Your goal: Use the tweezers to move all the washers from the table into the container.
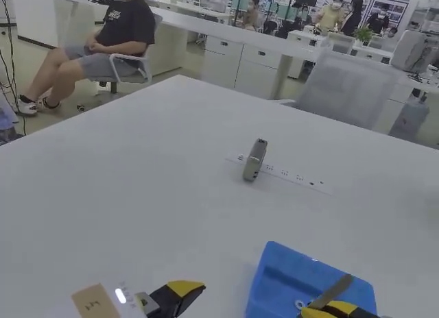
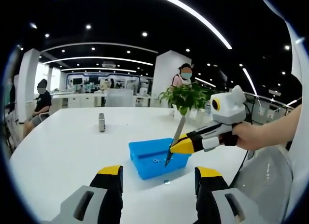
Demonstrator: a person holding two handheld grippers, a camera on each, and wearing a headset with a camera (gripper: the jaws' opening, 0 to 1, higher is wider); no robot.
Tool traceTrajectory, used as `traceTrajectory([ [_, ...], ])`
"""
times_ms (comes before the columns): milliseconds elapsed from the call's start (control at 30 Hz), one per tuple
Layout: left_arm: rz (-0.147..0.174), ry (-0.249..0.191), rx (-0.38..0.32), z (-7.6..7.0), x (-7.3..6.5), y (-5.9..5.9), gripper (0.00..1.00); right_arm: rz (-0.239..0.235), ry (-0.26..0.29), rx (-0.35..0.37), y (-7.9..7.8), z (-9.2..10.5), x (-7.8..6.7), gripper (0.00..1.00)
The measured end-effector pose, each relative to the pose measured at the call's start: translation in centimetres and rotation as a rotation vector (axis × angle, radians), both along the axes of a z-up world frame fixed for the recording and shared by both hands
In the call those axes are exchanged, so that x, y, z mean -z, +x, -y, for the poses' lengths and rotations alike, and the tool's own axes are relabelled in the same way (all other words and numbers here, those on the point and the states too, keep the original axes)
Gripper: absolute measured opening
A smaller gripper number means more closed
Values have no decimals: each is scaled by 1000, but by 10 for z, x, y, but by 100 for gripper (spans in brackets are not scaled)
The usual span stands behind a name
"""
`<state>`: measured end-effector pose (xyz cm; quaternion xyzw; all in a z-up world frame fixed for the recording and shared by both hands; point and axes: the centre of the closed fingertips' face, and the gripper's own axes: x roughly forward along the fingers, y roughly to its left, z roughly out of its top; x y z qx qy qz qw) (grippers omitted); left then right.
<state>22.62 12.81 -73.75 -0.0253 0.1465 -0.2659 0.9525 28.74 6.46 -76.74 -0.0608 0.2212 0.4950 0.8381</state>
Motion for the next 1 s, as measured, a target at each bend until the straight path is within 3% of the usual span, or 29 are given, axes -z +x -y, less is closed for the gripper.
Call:
traceTrajectory([
  [600, -6, 16, 12, 2, 2, -1, 59, -83, -57, 3, -9, 6, 46, 4],
  [1000, -6, 20, 9, 1, 3, -1, 59, -72, -71, -14, -8, 1, 50, 4],
])
